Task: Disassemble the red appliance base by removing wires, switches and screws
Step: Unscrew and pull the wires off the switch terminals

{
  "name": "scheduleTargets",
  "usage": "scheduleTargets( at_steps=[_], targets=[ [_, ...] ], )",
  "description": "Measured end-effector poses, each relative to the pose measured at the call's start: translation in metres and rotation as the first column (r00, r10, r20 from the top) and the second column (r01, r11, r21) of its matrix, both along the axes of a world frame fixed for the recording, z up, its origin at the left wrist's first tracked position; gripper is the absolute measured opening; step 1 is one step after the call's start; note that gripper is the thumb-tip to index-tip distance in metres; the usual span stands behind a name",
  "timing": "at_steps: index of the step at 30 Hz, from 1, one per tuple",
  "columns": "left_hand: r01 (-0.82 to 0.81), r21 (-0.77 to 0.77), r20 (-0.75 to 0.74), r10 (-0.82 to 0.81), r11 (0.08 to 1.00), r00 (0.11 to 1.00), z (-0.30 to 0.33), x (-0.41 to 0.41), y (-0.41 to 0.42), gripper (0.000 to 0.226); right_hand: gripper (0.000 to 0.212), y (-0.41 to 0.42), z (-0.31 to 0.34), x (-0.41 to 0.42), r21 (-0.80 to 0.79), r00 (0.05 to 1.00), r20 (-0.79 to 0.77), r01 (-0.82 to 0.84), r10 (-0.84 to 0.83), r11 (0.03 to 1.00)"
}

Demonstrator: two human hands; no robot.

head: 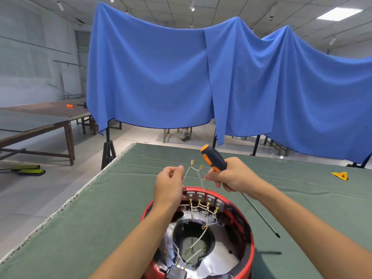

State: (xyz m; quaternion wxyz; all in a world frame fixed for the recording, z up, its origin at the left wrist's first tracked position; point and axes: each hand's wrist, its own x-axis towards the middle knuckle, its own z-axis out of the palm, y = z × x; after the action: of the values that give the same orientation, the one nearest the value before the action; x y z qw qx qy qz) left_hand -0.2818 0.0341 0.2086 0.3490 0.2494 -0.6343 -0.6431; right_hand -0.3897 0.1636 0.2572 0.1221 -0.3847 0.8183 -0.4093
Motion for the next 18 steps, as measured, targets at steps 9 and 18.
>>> scheduleTargets(
  at_steps=[9,18],
  targets=[
    [0.052,-0.537,0.346,0.164,0.842,0.924,-0.018,-0.005,-0.01,0.027,0.02,0.034,-0.027,-0.058,-0.007,0.898,0.092,0.433,-0.431,0.901],
    [0.173,-0.642,0.483,0.219,0.747,0.848,-0.021,-0.009,-0.011,0.025,0.022,0.034,-0.072,-0.079,0.194,0.816,0.072,0.553,-0.574,0.81]
  ],
)
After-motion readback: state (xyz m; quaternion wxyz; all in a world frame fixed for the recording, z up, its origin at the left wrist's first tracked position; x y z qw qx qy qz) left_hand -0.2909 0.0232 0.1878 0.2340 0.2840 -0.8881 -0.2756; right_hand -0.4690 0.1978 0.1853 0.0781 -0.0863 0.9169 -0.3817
